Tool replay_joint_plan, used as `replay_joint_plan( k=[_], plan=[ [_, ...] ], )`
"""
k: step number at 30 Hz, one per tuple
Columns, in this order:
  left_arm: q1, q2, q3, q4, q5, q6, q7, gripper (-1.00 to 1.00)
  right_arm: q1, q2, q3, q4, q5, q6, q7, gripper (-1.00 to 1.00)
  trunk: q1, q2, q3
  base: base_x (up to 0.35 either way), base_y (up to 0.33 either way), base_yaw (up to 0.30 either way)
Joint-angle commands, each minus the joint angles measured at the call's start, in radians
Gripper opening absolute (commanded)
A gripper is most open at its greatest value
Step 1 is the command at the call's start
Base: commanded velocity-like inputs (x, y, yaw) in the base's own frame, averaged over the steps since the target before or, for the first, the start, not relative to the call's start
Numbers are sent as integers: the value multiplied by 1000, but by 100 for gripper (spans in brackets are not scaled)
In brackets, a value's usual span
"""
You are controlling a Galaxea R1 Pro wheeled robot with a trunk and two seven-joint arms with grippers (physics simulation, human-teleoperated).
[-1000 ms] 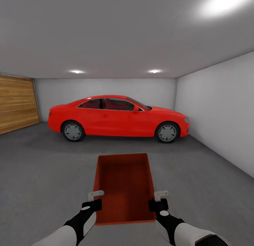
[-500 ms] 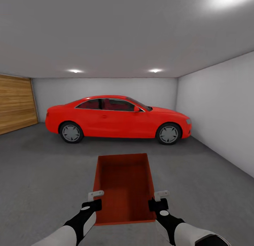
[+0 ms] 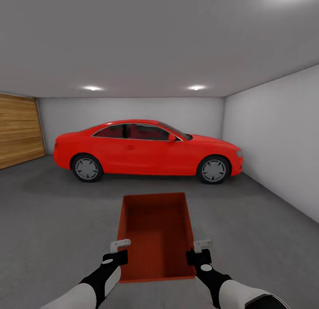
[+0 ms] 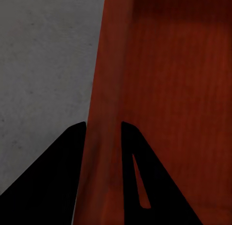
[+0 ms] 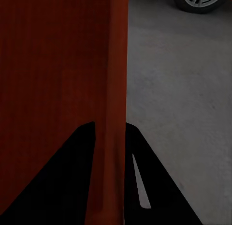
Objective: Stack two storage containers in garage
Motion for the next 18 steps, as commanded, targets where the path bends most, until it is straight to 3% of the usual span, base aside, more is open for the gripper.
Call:
replay_joint_plan(
  k=[1, 15, 18],
  plan=[
    [-1, 9, 24, -4, -8, -1, 7, -100, -1, -2, -66, 3, -28, -8, -2, -100, 1, -1, -2, 321, 0, 0],
    [-1, 9, 24, -3, -8, 0, 7, -100, 0, 0, -66, 3, -30, -10, -6, -100, 1, -1, -2, 321, 0, -2],
    [-1, 9, 24, -3, -8, 0, 7, -100, -1, 1, -66, 3, -30, -10, -13, -100, 1, -1, 0, 321, 0, -156]
  ],
)
